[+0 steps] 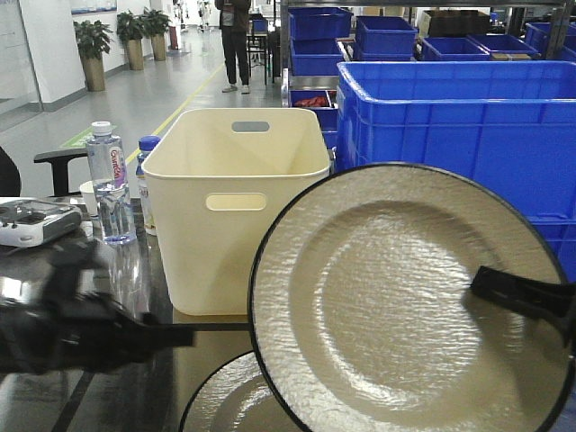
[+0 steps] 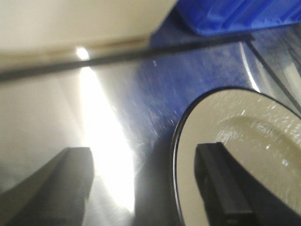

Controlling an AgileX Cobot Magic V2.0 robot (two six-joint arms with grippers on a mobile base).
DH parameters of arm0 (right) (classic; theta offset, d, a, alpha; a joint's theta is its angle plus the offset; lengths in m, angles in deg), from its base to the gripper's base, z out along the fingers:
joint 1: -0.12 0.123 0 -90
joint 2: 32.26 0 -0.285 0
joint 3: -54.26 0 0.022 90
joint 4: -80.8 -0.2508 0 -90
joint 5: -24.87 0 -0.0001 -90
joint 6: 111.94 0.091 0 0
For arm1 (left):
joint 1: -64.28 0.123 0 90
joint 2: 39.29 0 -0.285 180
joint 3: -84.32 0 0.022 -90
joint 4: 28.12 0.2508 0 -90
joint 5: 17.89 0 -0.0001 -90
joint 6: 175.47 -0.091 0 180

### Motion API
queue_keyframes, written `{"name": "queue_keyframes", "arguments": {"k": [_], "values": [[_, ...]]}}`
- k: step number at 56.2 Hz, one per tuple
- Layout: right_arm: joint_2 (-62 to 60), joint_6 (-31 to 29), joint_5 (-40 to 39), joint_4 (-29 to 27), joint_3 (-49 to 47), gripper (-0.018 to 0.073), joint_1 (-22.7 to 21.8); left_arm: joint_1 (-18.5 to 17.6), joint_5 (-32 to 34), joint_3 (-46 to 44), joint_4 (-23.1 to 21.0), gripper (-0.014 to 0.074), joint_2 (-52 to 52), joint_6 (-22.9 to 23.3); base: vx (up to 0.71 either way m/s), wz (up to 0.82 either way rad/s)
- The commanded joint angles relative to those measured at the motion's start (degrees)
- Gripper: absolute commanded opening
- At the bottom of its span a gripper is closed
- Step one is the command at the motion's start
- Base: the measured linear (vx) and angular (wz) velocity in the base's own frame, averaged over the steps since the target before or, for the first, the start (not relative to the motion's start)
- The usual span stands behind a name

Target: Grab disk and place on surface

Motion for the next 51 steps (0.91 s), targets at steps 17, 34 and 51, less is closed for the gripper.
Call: {"name": "queue_keyframes", "arguments": {"k": [17, 34, 51], "values": [[13.6, -1.8, -10.2, -6.7, -2.1, -0.0009, 12.9, 0.3, -0.4, -2.5, -8.4, -0.0008, 0.3, 0.3, 0.00, 0.00], [23.1, -11.8, -13.4, -9.7, -2.8, 0.0022, 21.3, 0.3, -0.4, -2.5, -8.4, -0.0008, 0.3, 0.3, 0.00, 0.00], [23.2, -19.2, -12.6, -9.4, -2.8, 0.0377, 21.2, 0.3, -0.4, -2.5, -8.4, -0.0008, 0.3, 0.3, 0.00, 0.00]]}}
